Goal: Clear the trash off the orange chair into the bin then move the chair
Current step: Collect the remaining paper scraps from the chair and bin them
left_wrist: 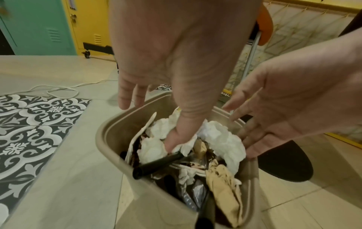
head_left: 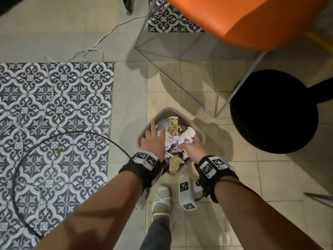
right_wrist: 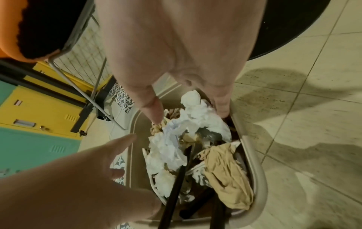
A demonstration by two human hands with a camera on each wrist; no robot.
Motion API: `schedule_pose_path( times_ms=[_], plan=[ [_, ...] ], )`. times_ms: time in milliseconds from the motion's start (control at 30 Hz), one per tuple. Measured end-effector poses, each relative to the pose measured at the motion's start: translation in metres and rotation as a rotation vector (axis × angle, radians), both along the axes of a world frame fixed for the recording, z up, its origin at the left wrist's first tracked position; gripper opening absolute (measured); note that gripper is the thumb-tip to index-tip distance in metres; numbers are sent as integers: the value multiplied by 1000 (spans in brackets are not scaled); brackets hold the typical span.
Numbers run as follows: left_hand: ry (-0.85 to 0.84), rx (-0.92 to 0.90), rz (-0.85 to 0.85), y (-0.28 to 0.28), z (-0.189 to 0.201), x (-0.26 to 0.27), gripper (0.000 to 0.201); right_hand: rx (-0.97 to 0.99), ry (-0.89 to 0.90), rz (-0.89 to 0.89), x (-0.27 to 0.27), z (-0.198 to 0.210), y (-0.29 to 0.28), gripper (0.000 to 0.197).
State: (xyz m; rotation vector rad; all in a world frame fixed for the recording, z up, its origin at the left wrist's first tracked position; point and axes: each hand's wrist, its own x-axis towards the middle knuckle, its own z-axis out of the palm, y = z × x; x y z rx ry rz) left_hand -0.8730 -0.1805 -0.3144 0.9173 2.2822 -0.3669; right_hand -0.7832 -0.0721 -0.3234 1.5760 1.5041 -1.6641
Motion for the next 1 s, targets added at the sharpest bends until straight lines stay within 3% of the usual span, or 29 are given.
schedule_pose_path(
  times_ms=[233, 333, 433, 567, 667, 833, 1000],
  plan=[
    [1, 155, 48, 9, 75, 34, 73, 58, 161, -8, 37, 73, 7, 63],
    [-88, 240, 87, 23, 119, 76, 61, 89, 231, -113, 79, 125, 15, 70],
    [-110, 349, 69, 39, 155, 137, 50, 238, 294, -135, 146, 167, 26, 56],
    [-203, 495, 21, 66, 191, 245, 42, 460, 330, -89, 270, 208, 49, 32],
    [-320, 521, -73, 92, 207, 345, 36, 573, 262, -129, 384, 226, 68, 23],
    [-491, 436, -288, 142, 207, 522, 33, 652, 164, -319, 595, 225, 98, 14],
    [-614, 370, -514, 194, 209, 668, 31, 733, -88, -530, 763, 223, 110, 15]
  ],
)
